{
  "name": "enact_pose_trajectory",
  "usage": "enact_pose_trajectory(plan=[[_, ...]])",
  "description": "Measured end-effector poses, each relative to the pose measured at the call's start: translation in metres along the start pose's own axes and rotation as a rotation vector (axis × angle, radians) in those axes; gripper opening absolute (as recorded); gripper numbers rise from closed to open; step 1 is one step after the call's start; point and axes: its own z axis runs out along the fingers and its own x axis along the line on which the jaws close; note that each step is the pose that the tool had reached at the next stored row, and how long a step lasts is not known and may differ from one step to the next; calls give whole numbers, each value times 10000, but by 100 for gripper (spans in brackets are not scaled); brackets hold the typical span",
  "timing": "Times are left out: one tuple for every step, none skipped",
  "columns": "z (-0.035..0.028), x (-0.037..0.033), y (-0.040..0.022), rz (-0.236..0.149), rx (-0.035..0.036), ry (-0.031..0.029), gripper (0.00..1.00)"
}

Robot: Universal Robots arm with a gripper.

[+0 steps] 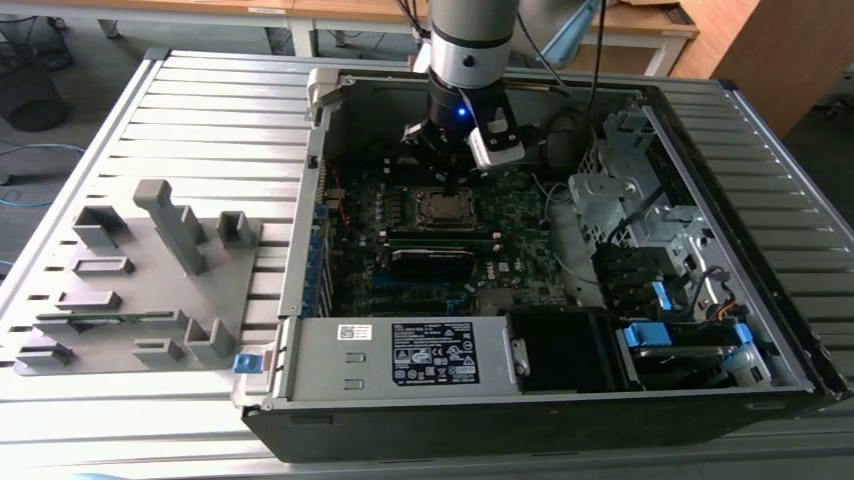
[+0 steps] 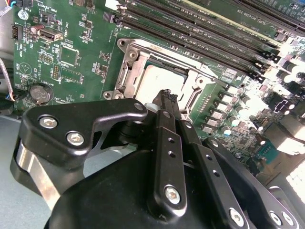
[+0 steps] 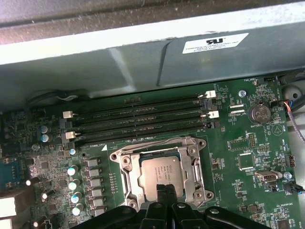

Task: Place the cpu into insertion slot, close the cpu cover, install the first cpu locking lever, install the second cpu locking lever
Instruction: 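Install the second cpu locking lever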

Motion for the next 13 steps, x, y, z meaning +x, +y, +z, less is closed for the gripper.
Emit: enact_pose_trajectory(plan=[[0, 0, 0, 0, -1, 0, 11], [0, 0, 0, 0, -1, 0, 11], [-5, 0, 0, 0, 5, 2, 11], [-9, 0, 0, 0, 4, 2, 11], [-11, 0, 0, 0, 0, 0, 11], [-11, 0, 1, 0, -2, 0, 11], [-11, 0, 1, 0, -2, -1, 11], [-11, 0, 1, 0, -3, -1, 11], [-14, -1, 1, 0, -1, 0, 11], [-15, 0, 1, 0, 0, 0, 11], [-16, -1, 1, 0, 0, 0, 11], [-17, -1, 1, 0, 1, 0, 11], [-21, -1, 0, 0, 3, 1, 11]])
